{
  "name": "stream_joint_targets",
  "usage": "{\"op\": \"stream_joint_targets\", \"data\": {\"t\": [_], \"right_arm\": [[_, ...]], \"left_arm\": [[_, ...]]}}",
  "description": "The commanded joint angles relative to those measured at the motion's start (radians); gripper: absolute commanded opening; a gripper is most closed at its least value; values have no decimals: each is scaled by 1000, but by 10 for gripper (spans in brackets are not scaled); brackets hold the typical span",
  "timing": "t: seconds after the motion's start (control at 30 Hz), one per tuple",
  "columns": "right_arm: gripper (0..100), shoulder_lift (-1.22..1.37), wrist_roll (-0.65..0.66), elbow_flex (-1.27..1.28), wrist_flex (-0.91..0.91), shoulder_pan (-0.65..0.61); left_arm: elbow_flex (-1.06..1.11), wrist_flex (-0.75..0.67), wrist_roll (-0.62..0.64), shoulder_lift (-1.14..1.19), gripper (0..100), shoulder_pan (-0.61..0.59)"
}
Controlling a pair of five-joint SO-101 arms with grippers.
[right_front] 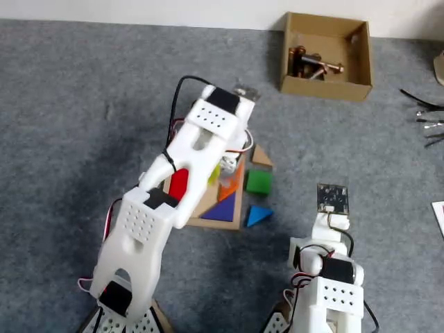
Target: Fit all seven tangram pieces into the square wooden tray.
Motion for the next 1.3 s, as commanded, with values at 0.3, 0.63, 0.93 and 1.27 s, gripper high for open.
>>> {"op": "stream_joint_targets", "data": {"t": [0.3,0.63,0.93,1.27], "right_arm": [[9,-1,20,21,-33,-12],[9,-1,20,21,-33,-12],[9,-1,20,21,-33,-12],[9,-1,20,21,-33,-12]], "left_arm": [[-51,-84,-5,-13,104,93],[-51,-118,-6,97,104,93],[-88,-110,-6,96,104,82],[-240,2,-2,-54,104,73]]}}
